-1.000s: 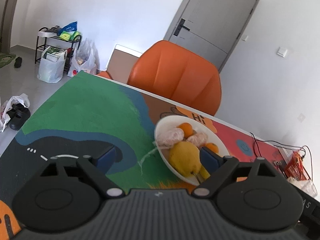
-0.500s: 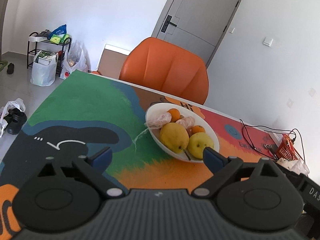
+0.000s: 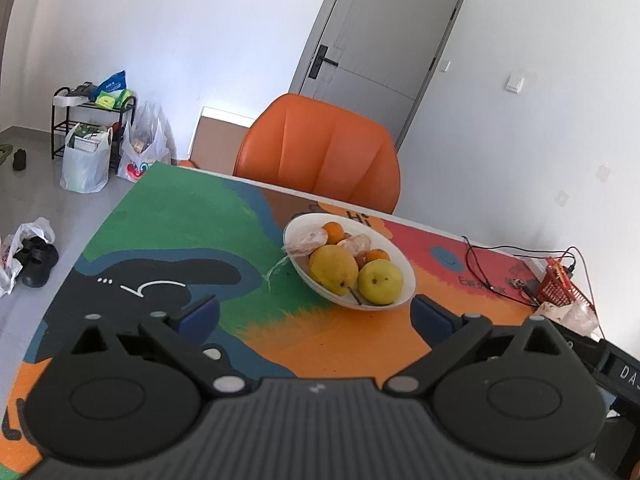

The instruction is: Organize fruits

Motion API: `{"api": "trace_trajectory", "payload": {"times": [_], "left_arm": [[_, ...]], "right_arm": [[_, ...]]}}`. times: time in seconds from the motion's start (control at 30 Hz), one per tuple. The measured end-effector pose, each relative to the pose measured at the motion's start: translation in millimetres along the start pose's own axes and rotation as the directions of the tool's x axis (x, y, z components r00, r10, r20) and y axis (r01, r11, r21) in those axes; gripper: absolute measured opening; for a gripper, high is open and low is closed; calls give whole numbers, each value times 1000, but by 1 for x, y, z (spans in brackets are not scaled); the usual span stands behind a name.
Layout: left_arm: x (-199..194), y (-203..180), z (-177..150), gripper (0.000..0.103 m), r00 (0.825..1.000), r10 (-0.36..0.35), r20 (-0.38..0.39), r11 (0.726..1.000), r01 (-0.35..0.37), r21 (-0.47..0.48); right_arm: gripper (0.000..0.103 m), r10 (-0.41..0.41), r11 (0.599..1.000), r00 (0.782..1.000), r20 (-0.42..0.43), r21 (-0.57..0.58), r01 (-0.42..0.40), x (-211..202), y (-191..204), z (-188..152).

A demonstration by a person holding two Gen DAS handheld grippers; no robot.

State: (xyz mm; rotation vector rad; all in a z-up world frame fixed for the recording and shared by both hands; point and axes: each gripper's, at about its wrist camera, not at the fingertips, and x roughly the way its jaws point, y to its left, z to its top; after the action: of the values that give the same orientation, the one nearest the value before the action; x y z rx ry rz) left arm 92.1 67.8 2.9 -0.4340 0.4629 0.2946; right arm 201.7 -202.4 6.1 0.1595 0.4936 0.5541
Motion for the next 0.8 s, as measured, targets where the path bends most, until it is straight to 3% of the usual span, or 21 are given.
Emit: {"api": "trace_trajectory", "payload": {"times": [0.47,0.8], "left_arm": [[-52,-13,-5,103,998,-65,27,996,63,67],[-90,-22,-6,103,995,-89,53,984,80,161]], "right_arm": [[103,-28,998,999,38,-55,30,-61,11,2],[103,16,997,999,33,-71,-14,-93,13,5]]}}
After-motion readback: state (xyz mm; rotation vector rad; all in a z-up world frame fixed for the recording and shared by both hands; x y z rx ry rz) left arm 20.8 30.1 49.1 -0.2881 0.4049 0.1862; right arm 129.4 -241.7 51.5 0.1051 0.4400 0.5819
